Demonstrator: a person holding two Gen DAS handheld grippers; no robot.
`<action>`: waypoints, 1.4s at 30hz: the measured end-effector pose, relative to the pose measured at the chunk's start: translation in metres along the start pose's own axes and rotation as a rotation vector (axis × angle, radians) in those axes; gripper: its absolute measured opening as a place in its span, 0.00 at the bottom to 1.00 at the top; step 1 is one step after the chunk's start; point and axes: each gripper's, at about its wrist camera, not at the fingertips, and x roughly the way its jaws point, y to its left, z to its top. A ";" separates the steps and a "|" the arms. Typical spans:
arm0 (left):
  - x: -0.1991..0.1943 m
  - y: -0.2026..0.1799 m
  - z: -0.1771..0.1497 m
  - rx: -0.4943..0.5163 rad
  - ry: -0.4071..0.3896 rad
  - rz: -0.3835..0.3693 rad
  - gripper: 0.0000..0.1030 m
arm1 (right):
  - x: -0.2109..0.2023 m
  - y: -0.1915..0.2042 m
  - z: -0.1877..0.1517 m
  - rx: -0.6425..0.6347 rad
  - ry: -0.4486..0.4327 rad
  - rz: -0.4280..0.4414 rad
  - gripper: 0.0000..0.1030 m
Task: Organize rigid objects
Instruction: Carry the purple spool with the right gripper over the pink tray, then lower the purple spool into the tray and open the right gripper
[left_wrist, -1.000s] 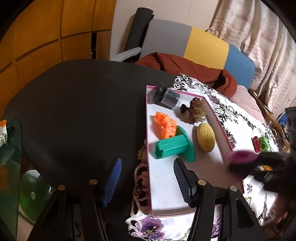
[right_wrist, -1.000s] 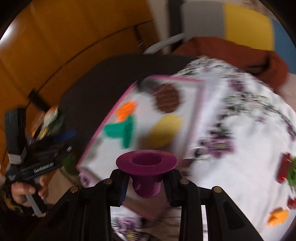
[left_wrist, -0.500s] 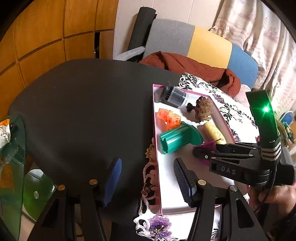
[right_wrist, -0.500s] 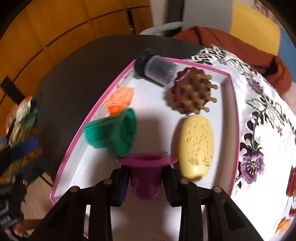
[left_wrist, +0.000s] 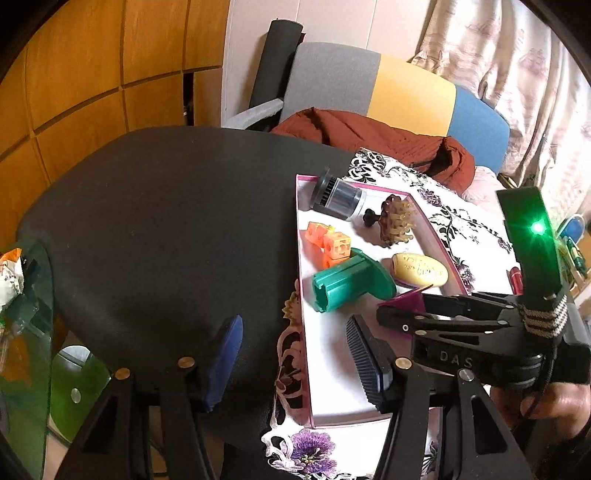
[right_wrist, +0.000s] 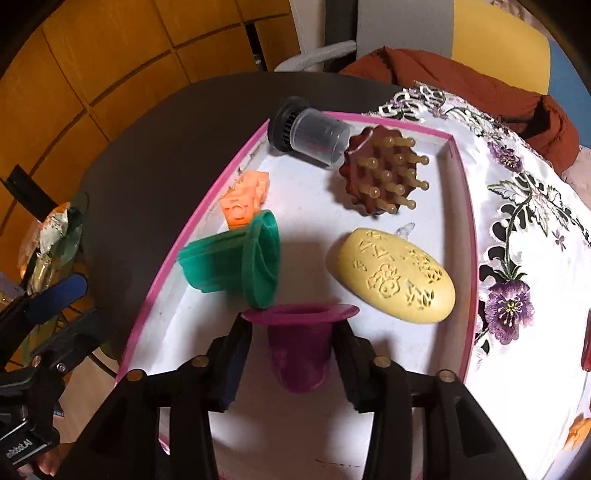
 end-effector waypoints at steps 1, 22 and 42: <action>0.000 0.000 0.000 0.000 -0.002 0.001 0.58 | -0.003 0.001 -0.001 -0.001 -0.007 -0.002 0.47; -0.004 -0.024 -0.005 0.077 -0.010 -0.006 0.58 | -0.066 -0.037 -0.028 0.048 -0.154 -0.059 0.50; -0.007 -0.058 0.000 0.183 -0.020 -0.052 0.58 | -0.136 -0.187 -0.052 0.298 -0.192 -0.328 0.50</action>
